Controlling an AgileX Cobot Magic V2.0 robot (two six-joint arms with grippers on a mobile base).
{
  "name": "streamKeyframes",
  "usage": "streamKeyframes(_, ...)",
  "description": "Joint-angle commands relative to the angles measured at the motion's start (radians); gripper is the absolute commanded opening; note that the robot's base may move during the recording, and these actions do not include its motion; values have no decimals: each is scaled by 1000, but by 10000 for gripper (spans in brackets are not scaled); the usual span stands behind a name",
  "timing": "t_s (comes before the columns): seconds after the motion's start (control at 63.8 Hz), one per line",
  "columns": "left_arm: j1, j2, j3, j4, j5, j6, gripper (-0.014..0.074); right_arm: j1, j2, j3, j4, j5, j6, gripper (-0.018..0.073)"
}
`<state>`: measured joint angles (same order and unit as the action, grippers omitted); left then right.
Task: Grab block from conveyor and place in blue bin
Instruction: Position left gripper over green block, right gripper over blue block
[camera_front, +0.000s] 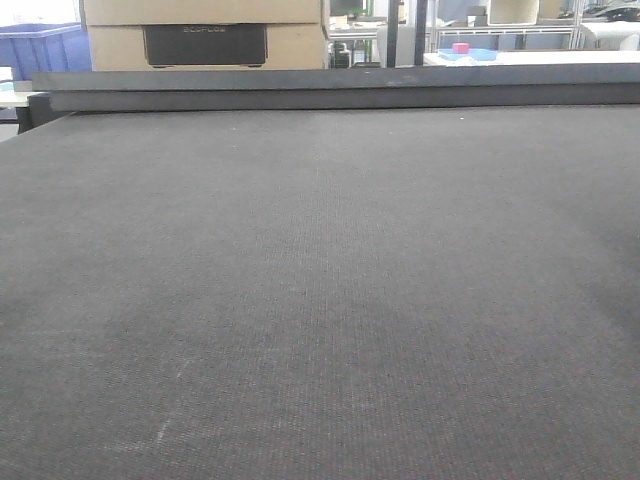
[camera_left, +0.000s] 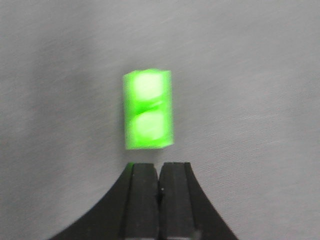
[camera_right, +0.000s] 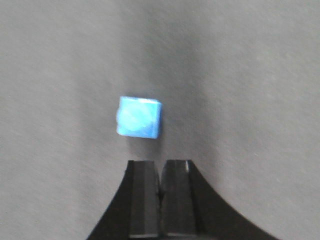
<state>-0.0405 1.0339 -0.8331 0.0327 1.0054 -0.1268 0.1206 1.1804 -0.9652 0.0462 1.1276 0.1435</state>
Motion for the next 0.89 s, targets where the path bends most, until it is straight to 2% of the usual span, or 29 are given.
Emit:
streamKeyframes(0.0,0,1,-8,22,8,-21,-111,28,41,-12,-8,11,16,-147)
streamKeyframes(0.329,0,1,-8,-17,12,-21,-111,29,169,-12,15,-17,16,-125)
streamKeyframes(0.392,0,1,-8,-24,10,-21,-111,29,179,-12,15,-41,16,-50)
streamKeyframes(0.533,0,1,-8,-33,12,-21,-111,29,197,-12,15,-76,16,263)
streamKeyframes(0.611,0,1,-8,-33,12,-21,-111,29,219,-12,15,-82,16,393)
streamKeyframes(0.674,0,1,-8,-33,12,-21,-111,29,244,-12,15,-97,16,426)
streamKeyframes(0.878,0,1,-8,-33,12,-21,-111,29,355,-12,26,-155,32,424)
